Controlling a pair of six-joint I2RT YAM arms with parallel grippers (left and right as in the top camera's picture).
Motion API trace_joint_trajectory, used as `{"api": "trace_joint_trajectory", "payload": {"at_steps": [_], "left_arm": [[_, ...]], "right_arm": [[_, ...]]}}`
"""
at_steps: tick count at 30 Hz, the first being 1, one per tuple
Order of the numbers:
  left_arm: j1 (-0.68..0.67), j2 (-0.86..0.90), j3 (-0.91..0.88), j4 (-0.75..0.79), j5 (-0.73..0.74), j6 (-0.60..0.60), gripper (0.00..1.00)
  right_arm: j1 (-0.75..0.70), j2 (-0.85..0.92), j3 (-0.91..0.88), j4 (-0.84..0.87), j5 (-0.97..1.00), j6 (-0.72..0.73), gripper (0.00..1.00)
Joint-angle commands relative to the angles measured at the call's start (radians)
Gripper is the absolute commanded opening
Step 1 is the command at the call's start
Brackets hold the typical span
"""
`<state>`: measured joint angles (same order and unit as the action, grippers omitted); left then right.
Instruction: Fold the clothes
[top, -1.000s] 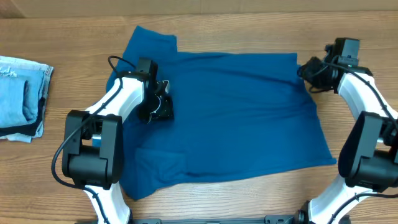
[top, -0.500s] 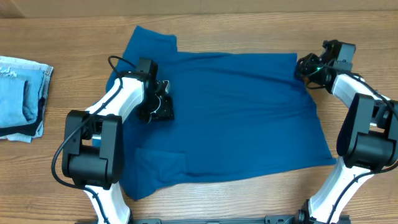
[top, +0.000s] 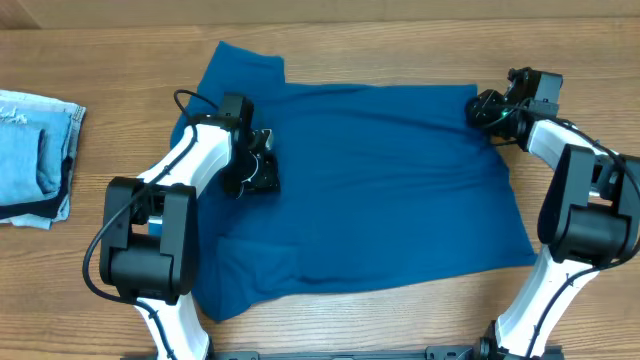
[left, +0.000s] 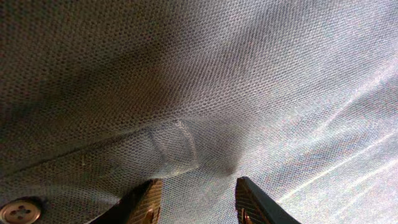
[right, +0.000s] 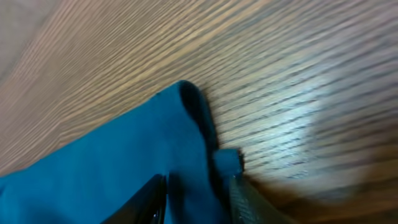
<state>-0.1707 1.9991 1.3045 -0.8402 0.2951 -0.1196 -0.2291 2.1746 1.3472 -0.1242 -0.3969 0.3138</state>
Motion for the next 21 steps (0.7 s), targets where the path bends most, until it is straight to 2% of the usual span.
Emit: {"api": "trace_joint_trajectory", "payload": {"at_steps": [1, 8, 11, 18, 19, 21], "left_arm": [[-0.002, 0.014, 0.007, 0.003, -0.033, 0.019, 0.43], [-0.002, 0.014, 0.007, 0.003, -0.032, 0.019, 0.43], [-0.002, 0.014, 0.007, 0.003, -0.033, 0.019, 0.43], [-0.002, 0.014, 0.007, 0.001, -0.032, 0.019, 0.43], [-0.002, 0.014, 0.007, 0.001, -0.033, 0.019, 0.43], [-0.002, 0.014, 0.007, 0.001, -0.033, 0.019, 0.43]], "right_arm": [[0.002, 0.032, 0.011, 0.004, -0.058, -0.007, 0.32], [-0.051, -0.008, 0.023, 0.0, -0.06, -0.007, 0.33], [-0.068, -0.021, 0.023, 0.001, -0.117, -0.008, 0.33], [-0.042, -0.021, 0.023, 0.008, -0.144, -0.035, 0.34], [-0.04, -0.021, 0.023, 0.012, -0.145, -0.034, 0.39], [-0.036, -0.021, 0.023, 0.011, -0.145, -0.035, 0.4]]}}
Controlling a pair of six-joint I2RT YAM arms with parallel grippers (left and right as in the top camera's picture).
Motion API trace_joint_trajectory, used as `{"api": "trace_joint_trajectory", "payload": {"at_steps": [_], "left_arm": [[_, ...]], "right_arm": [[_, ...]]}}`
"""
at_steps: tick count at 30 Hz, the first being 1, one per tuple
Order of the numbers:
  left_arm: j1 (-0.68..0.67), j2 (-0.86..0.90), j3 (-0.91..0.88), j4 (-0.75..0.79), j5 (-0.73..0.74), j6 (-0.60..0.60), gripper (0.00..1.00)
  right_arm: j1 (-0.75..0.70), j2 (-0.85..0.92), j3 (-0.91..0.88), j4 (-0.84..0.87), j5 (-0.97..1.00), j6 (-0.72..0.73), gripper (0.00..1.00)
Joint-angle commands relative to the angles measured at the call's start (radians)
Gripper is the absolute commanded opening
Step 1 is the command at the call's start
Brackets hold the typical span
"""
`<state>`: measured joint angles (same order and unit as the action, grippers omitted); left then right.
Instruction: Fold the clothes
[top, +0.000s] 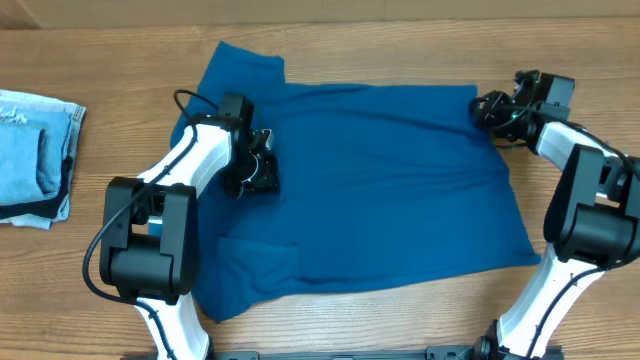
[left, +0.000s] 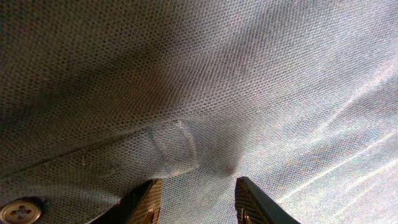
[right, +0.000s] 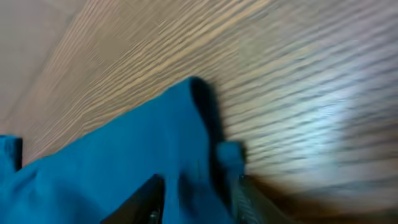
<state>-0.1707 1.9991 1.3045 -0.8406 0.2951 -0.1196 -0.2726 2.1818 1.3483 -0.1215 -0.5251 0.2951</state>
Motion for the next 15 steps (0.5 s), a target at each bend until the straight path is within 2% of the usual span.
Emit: {"api": "trace_joint_trajectory", "payload": {"at_steps": [1, 10, 15], "left_arm": [[-0.002, 0.014, 0.007, 0.001, -0.032, 0.019, 0.43], [-0.002, 0.014, 0.007, 0.0, -0.032, 0.019, 0.43], [-0.002, 0.014, 0.007, 0.001, -0.033, 0.019, 0.43]], "right_arm": [[0.009, -0.029, 0.022, 0.008, -0.019, -0.025, 0.41], [0.008, -0.035, 0.022, 0.02, -0.084, -0.064, 0.39], [0.0, -0.057, 0.022, 0.023, -0.083, -0.063, 0.2]]}}
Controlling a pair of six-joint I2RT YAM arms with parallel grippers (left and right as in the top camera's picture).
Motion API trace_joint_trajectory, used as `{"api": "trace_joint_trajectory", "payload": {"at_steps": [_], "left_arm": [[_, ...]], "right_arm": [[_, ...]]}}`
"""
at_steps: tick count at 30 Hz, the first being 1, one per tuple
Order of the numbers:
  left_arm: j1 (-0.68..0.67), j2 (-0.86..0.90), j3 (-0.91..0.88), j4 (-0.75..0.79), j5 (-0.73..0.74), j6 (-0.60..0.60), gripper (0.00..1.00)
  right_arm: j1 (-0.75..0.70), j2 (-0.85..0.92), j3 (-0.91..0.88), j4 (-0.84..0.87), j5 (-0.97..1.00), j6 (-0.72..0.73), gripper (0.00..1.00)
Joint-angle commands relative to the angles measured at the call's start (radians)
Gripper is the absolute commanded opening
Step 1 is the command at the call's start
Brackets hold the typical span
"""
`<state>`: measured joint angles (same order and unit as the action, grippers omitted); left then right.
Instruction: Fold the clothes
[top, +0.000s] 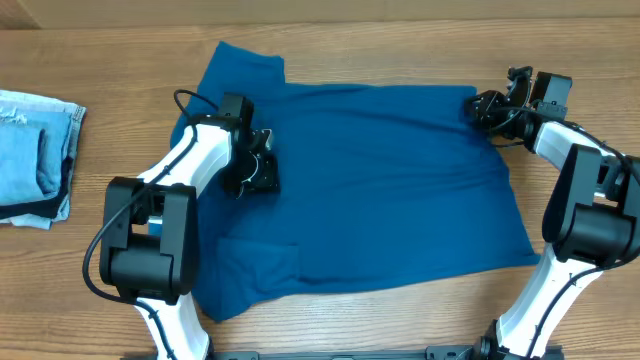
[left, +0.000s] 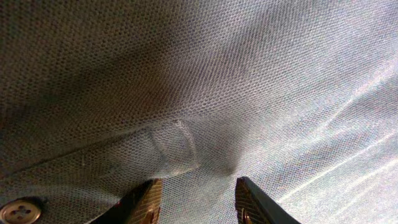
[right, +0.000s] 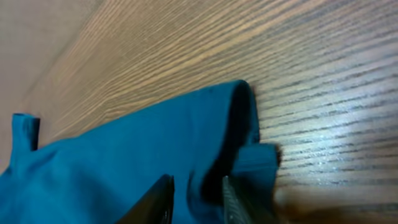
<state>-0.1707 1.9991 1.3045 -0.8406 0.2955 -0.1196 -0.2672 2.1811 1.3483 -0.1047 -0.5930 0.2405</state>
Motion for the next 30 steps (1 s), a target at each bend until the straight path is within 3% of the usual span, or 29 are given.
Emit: {"api": "trace_joint_trajectory", "payload": {"at_steps": [1, 5, 11, 15, 17, 22, 27, 28, 29, 30], "left_arm": [[-0.002, 0.014, 0.007, 0.001, -0.033, 0.019, 0.43], [-0.002, 0.014, 0.007, 0.0, -0.033, 0.019, 0.43], [-0.002, 0.014, 0.007, 0.003, -0.033, 0.019, 0.43], [-0.002, 0.014, 0.007, 0.003, -0.033, 0.019, 0.43], [-0.002, 0.014, 0.007, 0.008, -0.034, 0.02, 0.43], [-0.002, 0.014, 0.007, 0.011, -0.033, 0.019, 0.43], [-0.002, 0.014, 0.007, 0.006, -0.034, 0.024, 0.43], [-0.002, 0.014, 0.007, 0.006, -0.034, 0.024, 0.43], [-0.002, 0.014, 0.007, 0.006, -0.034, 0.024, 0.43], [-0.002, 0.014, 0.007, 0.007, -0.034, 0.024, 0.43]], "right_arm": [[-0.005, -0.059, 0.022, 0.006, -0.015, -0.005, 0.15], [-0.005, -0.069, 0.022, -0.015, -0.014, -0.005, 0.04], [-0.005, -0.093, 0.022, -0.173, -0.01, -0.002, 0.04], [-0.005, -0.147, 0.022, -0.375, 0.138, -0.002, 0.04], [-0.005, -0.182, 0.022, -0.459, 0.308, 0.048, 0.04], [-0.009, -0.186, 0.022, -0.483, 0.473, 0.051, 0.04], [-0.037, -0.186, 0.022, -0.373, 0.468, 0.052, 0.04], [-0.041, -0.186, 0.022, -0.354, 0.468, 0.059, 0.06], [-0.043, -0.186, 0.022, -0.339, 0.469, 0.072, 0.16], [-0.049, -0.186, 0.022, -0.308, 0.459, 0.077, 0.34]]}}
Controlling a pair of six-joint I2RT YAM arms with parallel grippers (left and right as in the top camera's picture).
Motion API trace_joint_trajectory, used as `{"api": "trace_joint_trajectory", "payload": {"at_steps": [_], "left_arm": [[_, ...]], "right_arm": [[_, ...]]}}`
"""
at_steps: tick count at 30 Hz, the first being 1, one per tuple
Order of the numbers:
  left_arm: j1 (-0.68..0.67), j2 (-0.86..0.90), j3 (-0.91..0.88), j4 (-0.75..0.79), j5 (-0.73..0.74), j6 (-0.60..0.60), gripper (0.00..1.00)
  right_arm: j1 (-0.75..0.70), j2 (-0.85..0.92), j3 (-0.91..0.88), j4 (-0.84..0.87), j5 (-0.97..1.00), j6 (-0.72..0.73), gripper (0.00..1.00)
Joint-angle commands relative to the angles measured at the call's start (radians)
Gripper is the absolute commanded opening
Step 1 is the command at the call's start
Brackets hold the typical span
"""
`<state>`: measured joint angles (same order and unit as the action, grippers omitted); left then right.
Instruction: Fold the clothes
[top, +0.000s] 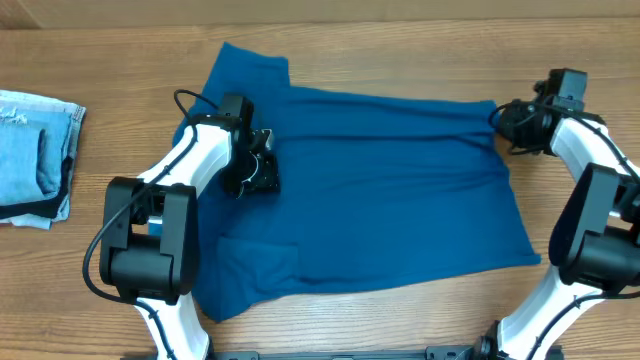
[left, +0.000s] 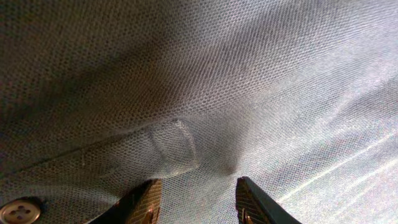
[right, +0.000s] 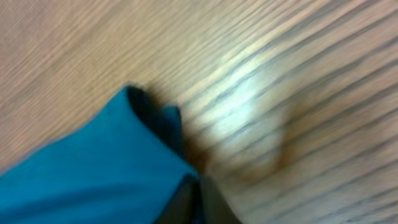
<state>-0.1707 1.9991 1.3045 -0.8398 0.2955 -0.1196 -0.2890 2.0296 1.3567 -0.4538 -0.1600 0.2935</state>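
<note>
A blue polo shirt (top: 380, 190) lies spread flat on the wooden table. My left gripper (top: 258, 172) rests on its upper left part. In the left wrist view it (left: 198, 202) is open, fingers apart and pressed on the knit fabric (left: 249, 74), a button (left: 18, 210) at lower left. My right gripper (top: 505, 125) is at the shirt's far right corner. The blurred right wrist view shows it (right: 198, 202) shut on that corner's blue cloth (right: 93, 155), over bare wood.
A folded stack of light-blue denim (top: 35, 150) lies at the table's left edge. The wooden tabletop (top: 400, 50) shows around the shirt. The near edge carries both arm bases.
My right gripper, whose fingers stood apart around the shirt's far right corner, is now shut on it and sits further right. The corner has shifted right with it. The left gripper is unchanged.
Throughout, my left gripper stayed open, pressing the shirt near the button placket. My right gripper hovered open around the far right corner, shifting slightly between moments. It is now shut on that corner, which has been drawn out to the right.
</note>
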Motion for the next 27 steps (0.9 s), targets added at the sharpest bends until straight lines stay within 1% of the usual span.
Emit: {"api": "trace_joint_trajectory", "payload": {"at_steps": [1, 2, 4, 5, 7, 12, 15, 20, 21, 24, 26, 27], "left_arm": [[-0.002, 0.014, 0.007, 0.007, -0.034, 0.024, 0.43], [-0.002, 0.014, 0.007, 0.009, -0.034, 0.024, 0.44], [-0.002, 0.014, 0.007, 0.014, -0.034, 0.024, 0.44], [-0.002, 0.014, 0.007, 0.015, -0.034, 0.024, 0.44], [-0.002, 0.014, 0.007, 0.014, -0.034, 0.024, 0.43], [-0.002, 0.014, 0.007, 0.014, -0.034, 0.023, 0.43], [-0.002, 0.014, 0.007, 0.014, -0.033, 0.023, 0.43], [-0.002, 0.014, 0.007, 0.014, -0.033, 0.023, 0.43], [-0.002, 0.014, 0.007, 0.014, -0.033, 0.023, 0.43], [-0.002, 0.014, 0.007, 0.014, -0.033, 0.023, 0.43], [-0.002, 0.014, 0.007, 0.014, -0.034, 0.023, 0.43], [-0.002, 0.014, 0.007, 0.014, -0.034, 0.023, 0.44]], "right_arm": [[-0.03, -0.034, 0.014, 0.076, -0.001, 0.024, 0.45], [-0.03, -0.034, 0.014, 0.099, -0.029, 0.02, 0.49], [-0.03, -0.034, 0.013, 0.148, -0.076, 0.013, 0.59], [-0.03, -0.031, 0.013, 0.184, -0.099, 0.013, 0.63], [-0.029, -0.02, 0.013, 0.233, -0.141, 0.013, 0.65], [-0.014, 0.045, 0.013, 0.311, -0.225, 0.014, 0.64], [0.003, 0.076, 0.013, 0.314, -0.227, 0.013, 0.64], [0.04, 0.106, 0.013, 0.319, -0.204, 0.013, 0.6], [0.048, 0.12, 0.013, 0.323, -0.193, 0.013, 0.59], [0.053, 0.141, 0.013, 0.334, -0.193, 0.014, 0.51], [0.054, 0.146, 0.013, 0.335, -0.193, 0.013, 0.35], [0.054, 0.146, 0.013, 0.336, -0.193, 0.013, 0.23]]}}
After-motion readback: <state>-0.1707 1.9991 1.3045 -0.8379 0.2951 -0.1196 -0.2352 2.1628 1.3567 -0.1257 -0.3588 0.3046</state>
